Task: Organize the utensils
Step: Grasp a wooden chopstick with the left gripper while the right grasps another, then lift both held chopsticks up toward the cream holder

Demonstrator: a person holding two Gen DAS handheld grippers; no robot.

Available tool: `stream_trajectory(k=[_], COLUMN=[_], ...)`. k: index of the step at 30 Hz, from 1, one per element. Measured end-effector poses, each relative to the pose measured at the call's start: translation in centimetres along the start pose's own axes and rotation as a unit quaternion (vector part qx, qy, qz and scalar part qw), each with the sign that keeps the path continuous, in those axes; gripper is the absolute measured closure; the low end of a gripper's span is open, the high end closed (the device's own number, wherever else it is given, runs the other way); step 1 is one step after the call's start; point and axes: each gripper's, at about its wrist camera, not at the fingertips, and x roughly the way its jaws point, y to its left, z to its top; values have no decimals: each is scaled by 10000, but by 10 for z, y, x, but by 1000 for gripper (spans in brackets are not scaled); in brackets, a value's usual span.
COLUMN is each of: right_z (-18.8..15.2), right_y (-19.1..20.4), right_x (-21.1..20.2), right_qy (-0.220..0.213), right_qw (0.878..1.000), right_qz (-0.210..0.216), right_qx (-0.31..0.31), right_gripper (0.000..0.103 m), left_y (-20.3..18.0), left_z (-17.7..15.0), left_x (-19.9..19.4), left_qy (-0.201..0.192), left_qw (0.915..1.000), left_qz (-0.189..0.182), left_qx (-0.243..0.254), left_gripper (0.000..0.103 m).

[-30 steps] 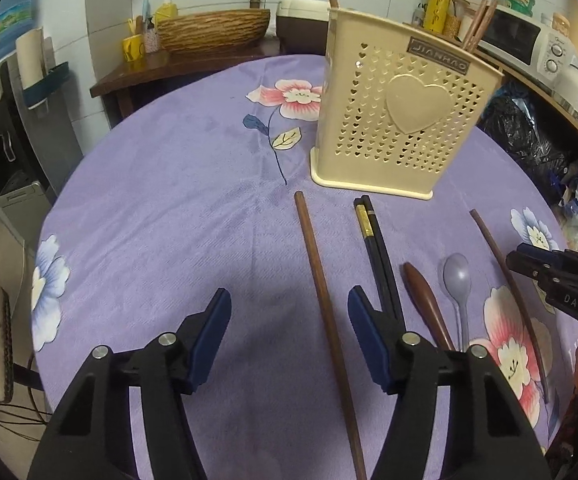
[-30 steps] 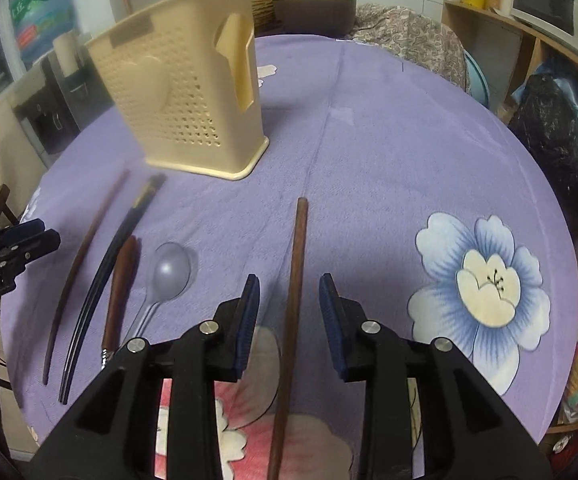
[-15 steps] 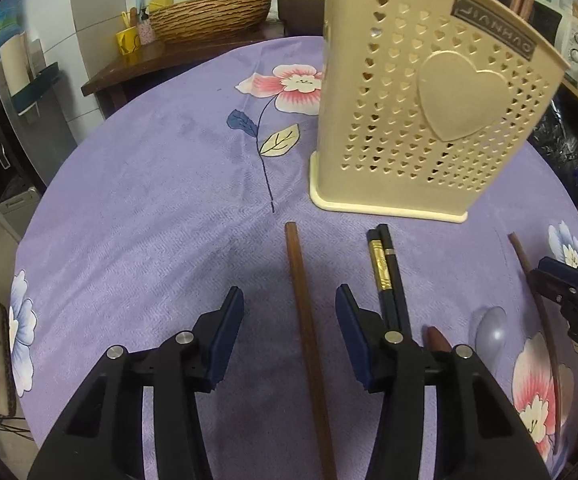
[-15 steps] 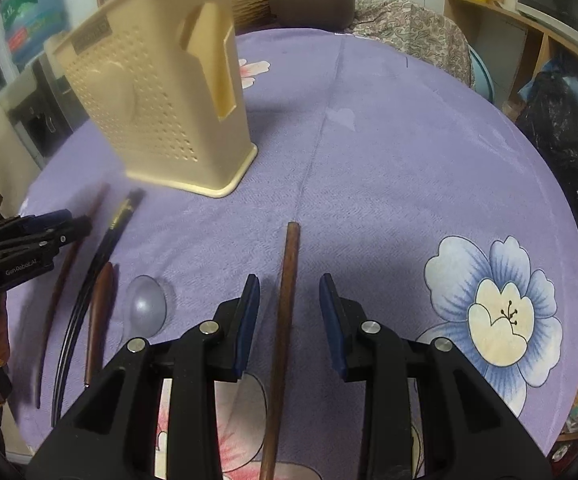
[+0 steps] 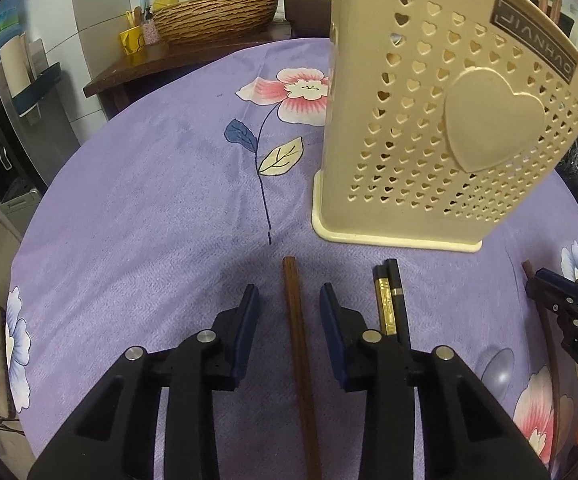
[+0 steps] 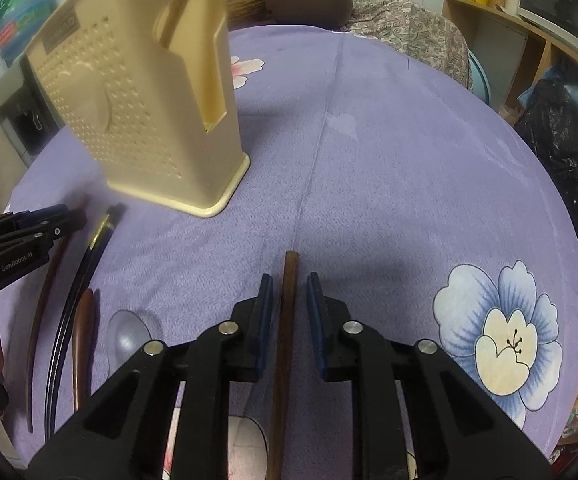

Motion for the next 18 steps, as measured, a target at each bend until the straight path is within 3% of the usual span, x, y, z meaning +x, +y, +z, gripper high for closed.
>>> stream_trajectory(k=[3,6,12,18], right_z=[1,0,3,7], right_y=[-1,-4,-12,-22], right_x=[0,0,-2,-25], right_qy=[-24,-50,-113,-411], right_qw=[10000,10000,9992,9964], right_qz=[-18,34,254,538], right_qx=[-14,62,282,508], right_gripper=[94,94,95,95], left_y=[2,4,5,6], left_z=[0,0,3,5], left_x=[0,0,2,-23], left_qy=[-42,-75,-82,-382], left_qw=[10000,9999,9998,9985], left_qz=[38,37,-61,-296], left_qx=[-49,-120,-166,-241], left_gripper=[85,94,94,94])
